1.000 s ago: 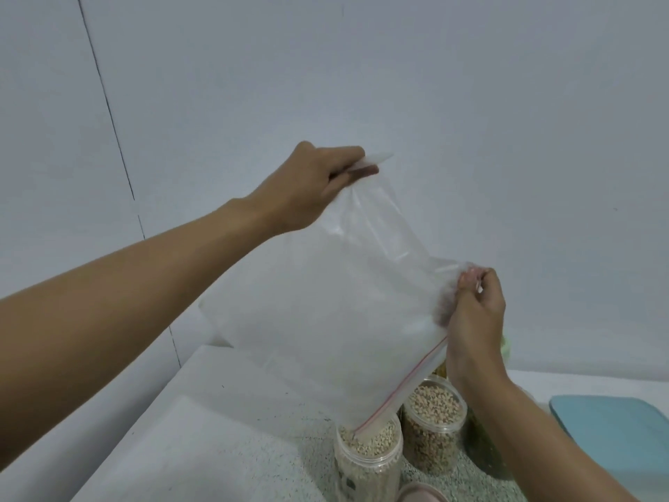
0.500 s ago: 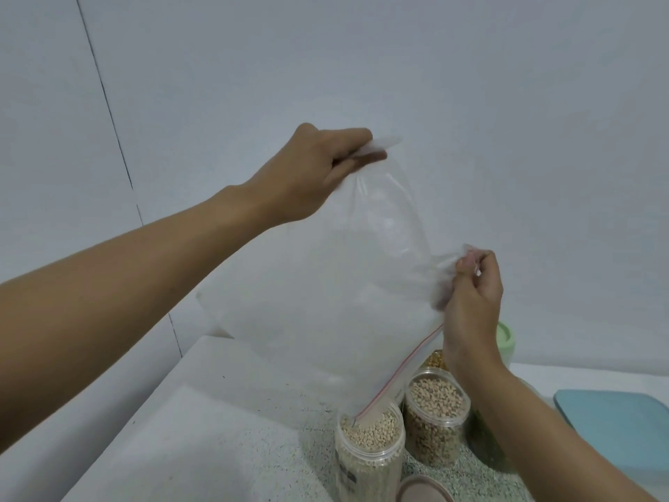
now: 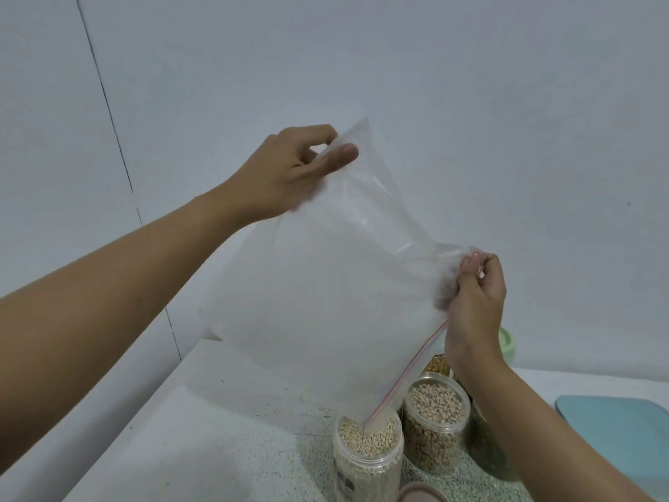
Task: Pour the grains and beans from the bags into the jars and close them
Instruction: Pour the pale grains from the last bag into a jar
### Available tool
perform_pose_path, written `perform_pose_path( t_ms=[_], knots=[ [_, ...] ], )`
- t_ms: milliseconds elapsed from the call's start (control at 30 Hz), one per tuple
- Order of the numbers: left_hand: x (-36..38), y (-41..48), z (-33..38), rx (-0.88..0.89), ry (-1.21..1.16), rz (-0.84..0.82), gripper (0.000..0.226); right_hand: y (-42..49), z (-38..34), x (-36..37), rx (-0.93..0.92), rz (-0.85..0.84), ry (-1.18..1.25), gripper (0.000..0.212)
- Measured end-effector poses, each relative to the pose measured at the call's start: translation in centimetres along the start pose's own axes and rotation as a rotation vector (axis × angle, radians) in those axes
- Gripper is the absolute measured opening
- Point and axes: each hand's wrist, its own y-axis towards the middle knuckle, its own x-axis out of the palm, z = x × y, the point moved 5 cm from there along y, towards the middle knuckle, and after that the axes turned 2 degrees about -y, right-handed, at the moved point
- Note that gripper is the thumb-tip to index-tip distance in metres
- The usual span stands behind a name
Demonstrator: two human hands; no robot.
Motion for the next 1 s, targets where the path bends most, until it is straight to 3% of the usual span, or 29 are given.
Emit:
perform_pose_path(
  t_ms=[167, 267, 367, 467, 700, 800, 900, 1000],
  knots=[
    [-0.8, -2.4, -2.8, -0.243, -0.37, -0.085, 0.078, 0.0, 0.8, 0.3, 0.047, 0.003, 0.03, 0.03],
    [-1.2, -5.6, -6.0, -0.255, -0.492, -0.14, 0.086, 0.2, 1.4, 0.4, 0.063, -0.002, 0.05, 0.03],
    [-0.3, -10.5, -9.6, -0.329, -0.333, -0.125, 0.076, 0.2, 2.0, 0.6, 0.083, -0.007, 0.061, 0.031],
    [0.9, -14.6, -11.7, -0.353, -0.179, 0.008, 0.08, 0.5, 2.7, 0.6, 0.102, -0.001, 0.066, 0.031],
    [1.0, -15.5, -8.2, -0.24, -0.011, 0.288, 0.044, 1.2, 3.5, 0.3, 0.155, 0.017, 0.11, 0.031],
    [0.8, -13.9, -5.9, -0.169, -0.029, 0.317, 0.042, 1.6, 4.4, 0.0, 0.22, 0.053, 0.153, 0.033],
    [1.2, -11.8, -4.6, -0.099, -0.008, 0.228, 0.045, 2.2, 5.7, -0.3, 0.306, 0.094, 0.137, 0.036],
    [0.8, -10.4, -4.5, -0.036, 0.018, 0.246, 0.044, 3.1, 5.1, -0.5, 0.256, 0.111, 0.134, 0.035]
  ],
)
